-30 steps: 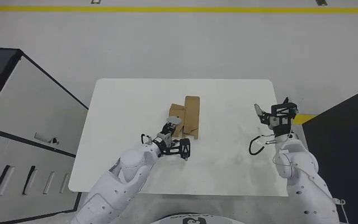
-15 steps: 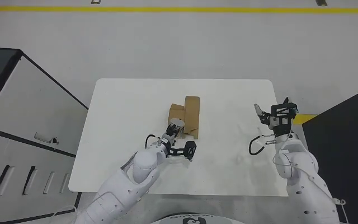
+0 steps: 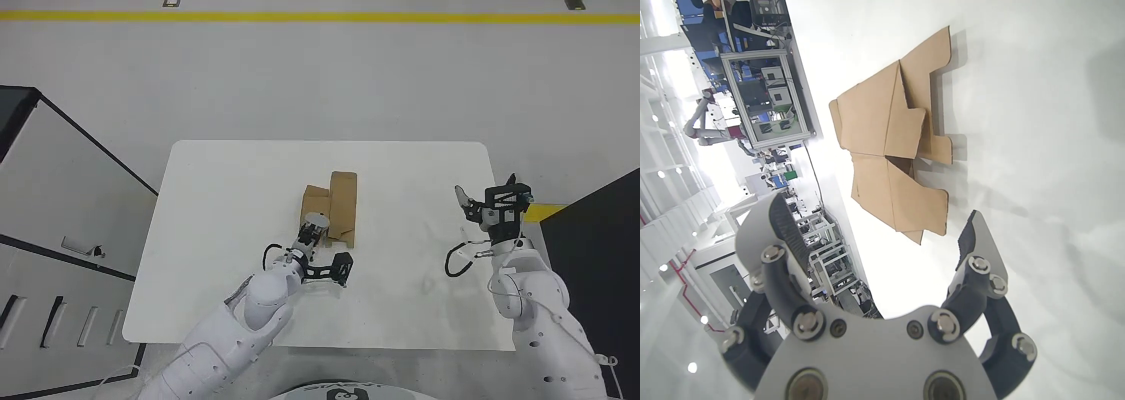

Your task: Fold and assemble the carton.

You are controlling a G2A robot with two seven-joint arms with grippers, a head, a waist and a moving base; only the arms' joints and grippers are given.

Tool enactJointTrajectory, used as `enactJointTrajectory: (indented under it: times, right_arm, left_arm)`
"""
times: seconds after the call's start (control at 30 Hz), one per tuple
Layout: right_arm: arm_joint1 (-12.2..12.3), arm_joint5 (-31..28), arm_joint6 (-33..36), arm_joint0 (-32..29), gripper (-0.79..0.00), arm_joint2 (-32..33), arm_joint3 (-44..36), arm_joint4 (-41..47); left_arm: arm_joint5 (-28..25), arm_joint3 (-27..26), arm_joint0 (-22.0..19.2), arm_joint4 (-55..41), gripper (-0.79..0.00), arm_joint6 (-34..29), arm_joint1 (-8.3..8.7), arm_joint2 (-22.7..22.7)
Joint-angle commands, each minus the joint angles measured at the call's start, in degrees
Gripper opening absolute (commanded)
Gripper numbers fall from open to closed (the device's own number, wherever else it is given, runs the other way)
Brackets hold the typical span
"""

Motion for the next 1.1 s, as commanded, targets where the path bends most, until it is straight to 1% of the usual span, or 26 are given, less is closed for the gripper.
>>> enactJointTrajectory:
  times: [0.0,0.23,0.33,0.43,0.57,0.73,0.8,0.87,0.9,0.93,0.97,1.07]
  right_arm:
    - [0.0,0.0,0.0,0.0,0.000,0.0,0.0,0.0]
    - [0.0,0.0,0.0,0.0,0.000,0.0,0.0,0.0]
    - [0.0,0.0,0.0,0.0,0.000,0.0,0.0,0.0]
    - [0.0,0.0,0.0,0.0,0.000,0.0,0.0,0.0]
    - [0.0,0.0,0.0,0.0,0.000,0.0,0.0,0.0]
    - [0.0,0.0,0.0,0.0,0.000,0.0,0.0,0.0]
    - [0.0,0.0,0.0,0.0,0.000,0.0,0.0,0.0]
    - [0.0,0.0,0.0,0.0,0.000,0.0,0.0,0.0]
    - [0.0,0.0,0.0,0.0,0.000,0.0,0.0,0.0]
    - [0.0,0.0,0.0,0.0,0.000,0.0,0.0,0.0]
    - [0.0,0.0,0.0,0.0,0.000,0.0,0.0,0.0]
    - [0.0,0.0,0.0,0.0,0.000,0.0,0.0,0.0]
  left_arm:
    - [0.3,0.7,-0.2,-0.2,0.000,-0.2,-0.22,0.3]
    - [0.4,2.5,-0.8,-1.3,-0.009,-1.2,-0.94,1.0]
    - [0.5,3.1,-0.9,-1.6,-0.034,-1.3,-1.16,1.1]
    - [0.5,3.4,-1.0,-1.7,-0.099,-1.5,-1.32,1.1]
    - [0.6,3.8,-1.1,-1.9,-0.163,-1.5,-1.50,1.0]
    - [0.5,4.7,-1.4,-2.4,-0.222,-1.4,-1.85,1.2]
    - [0.5,5.2,-1.6,-3.0,-0.277,-1.4,-2.03,1.2]
    - [0.8,5.6,-1.8,-3.6,-0.305,-1.6,-2.22,1.1]
    - [0.9,5.8,-2.0,-3.8,-0.339,-1.8,-2.31,1.1]
    - [1.1,6.0,-2.1,-4.0,-0.351,-2.0,-2.41,1.1]
    - [1.4,6.2,-2.2,-4.3,-0.382,-2.2,-2.51,1.0]
    - [1.7,6.8,-2.7,-4.7,-0.406,-2.5,-2.79,1.1]
